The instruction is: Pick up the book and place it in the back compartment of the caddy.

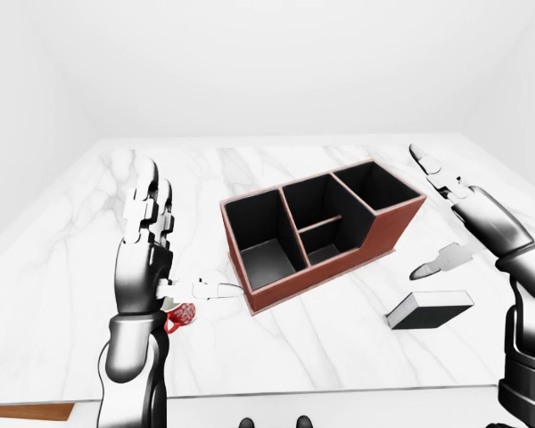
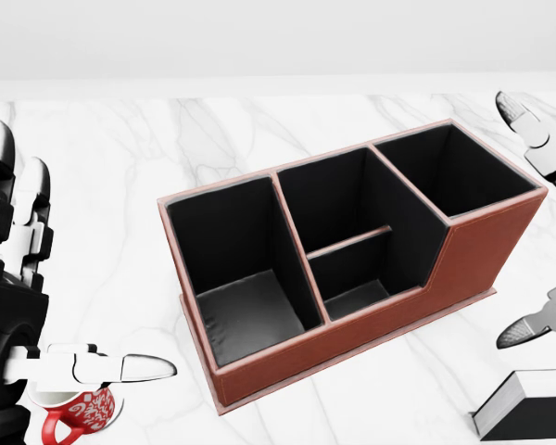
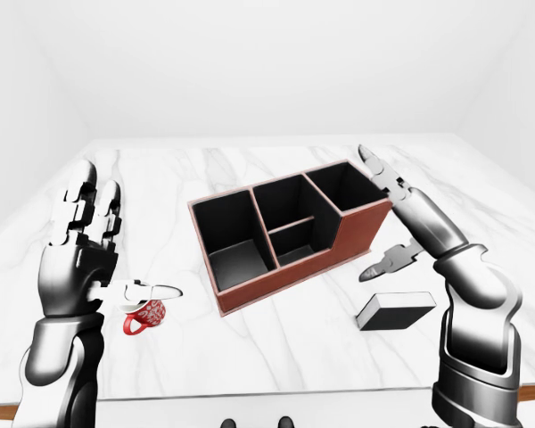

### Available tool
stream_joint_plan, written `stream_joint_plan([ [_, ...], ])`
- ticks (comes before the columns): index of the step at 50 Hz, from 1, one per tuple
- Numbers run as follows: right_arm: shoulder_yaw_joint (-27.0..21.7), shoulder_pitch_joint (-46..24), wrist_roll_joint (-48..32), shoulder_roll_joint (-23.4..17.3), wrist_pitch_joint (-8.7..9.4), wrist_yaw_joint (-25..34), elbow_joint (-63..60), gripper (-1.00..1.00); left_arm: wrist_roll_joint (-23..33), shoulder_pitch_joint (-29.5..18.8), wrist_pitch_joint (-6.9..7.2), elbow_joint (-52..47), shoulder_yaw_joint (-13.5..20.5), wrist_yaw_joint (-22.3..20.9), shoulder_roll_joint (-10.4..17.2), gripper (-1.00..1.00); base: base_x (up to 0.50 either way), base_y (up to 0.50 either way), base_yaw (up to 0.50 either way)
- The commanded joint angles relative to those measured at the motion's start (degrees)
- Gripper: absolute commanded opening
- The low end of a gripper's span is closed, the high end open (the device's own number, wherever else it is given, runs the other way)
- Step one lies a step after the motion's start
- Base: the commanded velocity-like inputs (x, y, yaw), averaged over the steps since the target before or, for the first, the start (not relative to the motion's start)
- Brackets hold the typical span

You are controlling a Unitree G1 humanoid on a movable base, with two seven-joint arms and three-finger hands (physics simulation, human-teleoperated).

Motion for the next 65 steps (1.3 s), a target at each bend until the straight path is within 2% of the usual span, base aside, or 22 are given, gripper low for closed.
stream_joint_plan([
  [1,-0.8,2.7,0.3,0.8,0.0,0.0,0.3,1.0,0.0,0.1,0.0,0.2,0.1,-0.1,0.0,1.0,0.0,0.0,0.0],
  [28,-2.3,7.4,0.1,3.6,0.0,0.0,-0.2,1.0,0.3,-0.1,0.0,0.1,-0.2,-0.1,0.0,1.0,0.0,0.0,0.0],
  [50,-1.0,9.2,-3.6,4.0,0.0,0.0,7.0,1.0,0.3,-0.1,0.0,0.4,-0.2,-0.1,0.0,1.0,0.0,0.0,0.0],
  [65,0.7,8.9,-8.2,3.1,0.0,0.0,18.4,1.0,0.4,0.0,0.0,0.5,-0.1,-0.2,0.0,1.0,0.0,0.0,0.0],
])
